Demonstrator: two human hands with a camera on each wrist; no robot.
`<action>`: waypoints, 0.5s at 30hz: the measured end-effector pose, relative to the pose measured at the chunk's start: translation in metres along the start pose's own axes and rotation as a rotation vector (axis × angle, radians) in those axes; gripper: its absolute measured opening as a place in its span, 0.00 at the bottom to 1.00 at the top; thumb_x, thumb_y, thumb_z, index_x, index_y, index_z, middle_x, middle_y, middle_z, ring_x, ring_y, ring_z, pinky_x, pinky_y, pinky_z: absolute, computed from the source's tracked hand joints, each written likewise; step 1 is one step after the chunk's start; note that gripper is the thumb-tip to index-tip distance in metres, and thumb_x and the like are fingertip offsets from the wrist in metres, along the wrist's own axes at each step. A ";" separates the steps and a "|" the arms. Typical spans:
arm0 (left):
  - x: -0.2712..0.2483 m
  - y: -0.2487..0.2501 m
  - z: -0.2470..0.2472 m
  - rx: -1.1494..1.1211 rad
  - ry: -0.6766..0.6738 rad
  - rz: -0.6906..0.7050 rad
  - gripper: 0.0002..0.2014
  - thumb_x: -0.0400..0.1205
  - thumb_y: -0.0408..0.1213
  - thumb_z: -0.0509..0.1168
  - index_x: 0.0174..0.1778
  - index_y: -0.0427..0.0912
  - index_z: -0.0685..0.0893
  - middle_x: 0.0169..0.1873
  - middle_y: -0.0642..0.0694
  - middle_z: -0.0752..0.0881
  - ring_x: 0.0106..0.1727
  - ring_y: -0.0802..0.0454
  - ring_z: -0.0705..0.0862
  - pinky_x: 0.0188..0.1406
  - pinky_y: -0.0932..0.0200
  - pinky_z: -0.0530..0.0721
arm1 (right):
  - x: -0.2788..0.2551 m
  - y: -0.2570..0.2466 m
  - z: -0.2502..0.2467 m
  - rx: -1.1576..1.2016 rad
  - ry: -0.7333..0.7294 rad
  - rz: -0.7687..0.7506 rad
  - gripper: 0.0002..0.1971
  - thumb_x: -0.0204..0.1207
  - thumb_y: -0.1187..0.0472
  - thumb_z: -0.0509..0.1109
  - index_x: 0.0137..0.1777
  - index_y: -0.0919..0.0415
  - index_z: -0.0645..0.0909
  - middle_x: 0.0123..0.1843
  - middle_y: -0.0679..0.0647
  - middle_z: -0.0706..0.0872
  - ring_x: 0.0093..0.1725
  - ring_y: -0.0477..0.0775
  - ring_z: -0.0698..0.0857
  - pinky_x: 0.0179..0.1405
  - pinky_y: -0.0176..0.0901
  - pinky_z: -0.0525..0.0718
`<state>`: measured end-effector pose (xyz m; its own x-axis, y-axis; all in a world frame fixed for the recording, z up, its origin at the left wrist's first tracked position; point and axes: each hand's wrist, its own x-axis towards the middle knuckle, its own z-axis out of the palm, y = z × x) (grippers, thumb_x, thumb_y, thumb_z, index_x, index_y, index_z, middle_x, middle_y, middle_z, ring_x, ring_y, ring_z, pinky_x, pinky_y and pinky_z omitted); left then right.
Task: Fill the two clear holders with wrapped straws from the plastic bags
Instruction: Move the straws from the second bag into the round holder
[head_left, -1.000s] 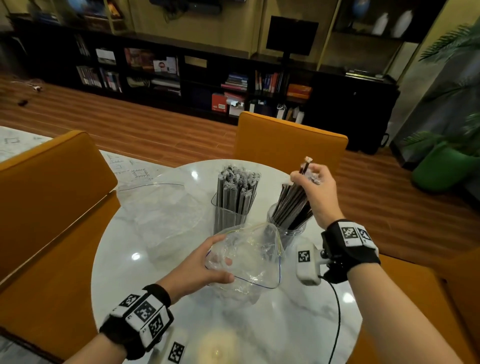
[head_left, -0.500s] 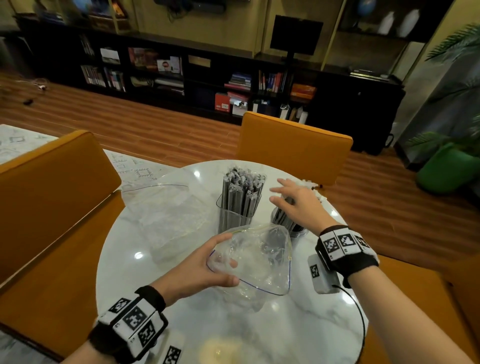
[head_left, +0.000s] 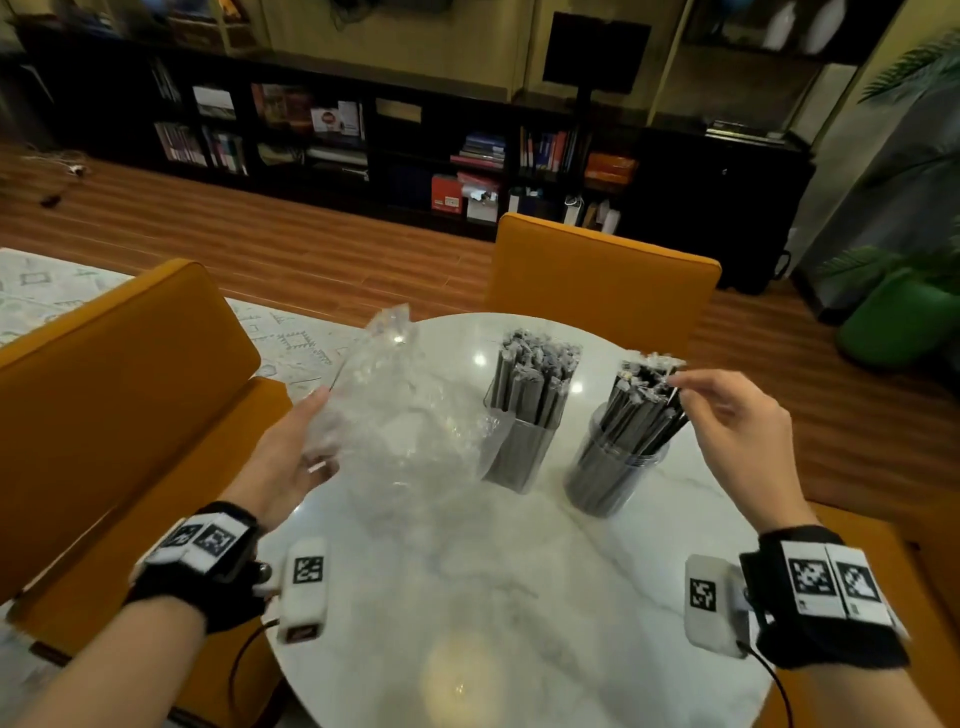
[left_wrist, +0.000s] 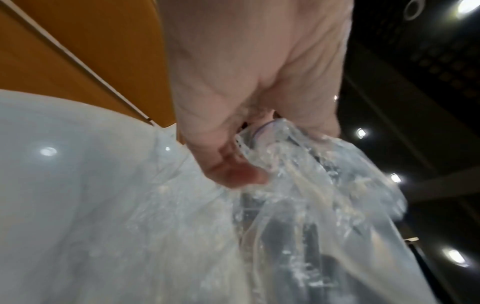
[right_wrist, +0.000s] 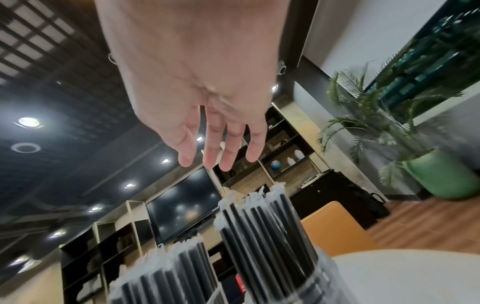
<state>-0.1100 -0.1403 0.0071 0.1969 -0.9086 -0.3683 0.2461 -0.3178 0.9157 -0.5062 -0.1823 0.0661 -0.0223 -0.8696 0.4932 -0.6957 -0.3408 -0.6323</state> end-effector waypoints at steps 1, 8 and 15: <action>0.013 -0.006 0.002 0.047 0.098 -0.061 0.22 0.81 0.60 0.60 0.63 0.49 0.81 0.57 0.45 0.84 0.49 0.48 0.80 0.42 0.56 0.80 | -0.007 -0.003 0.004 -0.009 -0.005 0.015 0.10 0.81 0.68 0.68 0.52 0.55 0.88 0.50 0.48 0.88 0.53 0.50 0.85 0.56 0.44 0.82; 0.054 -0.063 0.005 0.844 0.235 -0.177 0.21 0.82 0.51 0.64 0.65 0.41 0.84 0.72 0.33 0.64 0.70 0.29 0.72 0.74 0.44 0.71 | -0.044 -0.014 0.014 -0.082 -0.045 0.087 0.10 0.80 0.70 0.68 0.52 0.58 0.89 0.50 0.50 0.88 0.51 0.47 0.84 0.57 0.46 0.81; 0.023 -0.057 -0.010 0.628 0.139 -0.054 0.26 0.82 0.55 0.63 0.74 0.47 0.74 0.75 0.37 0.61 0.71 0.34 0.72 0.73 0.41 0.69 | -0.058 0.000 0.004 -0.161 -0.070 0.271 0.19 0.80 0.61 0.71 0.69 0.49 0.78 0.66 0.51 0.82 0.61 0.50 0.82 0.66 0.58 0.82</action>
<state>-0.1103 -0.1407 -0.0549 0.3316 -0.8568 -0.3948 -0.3348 -0.4982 0.7998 -0.5021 -0.1333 0.0358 -0.1766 -0.9453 0.2743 -0.7760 -0.0378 -0.6296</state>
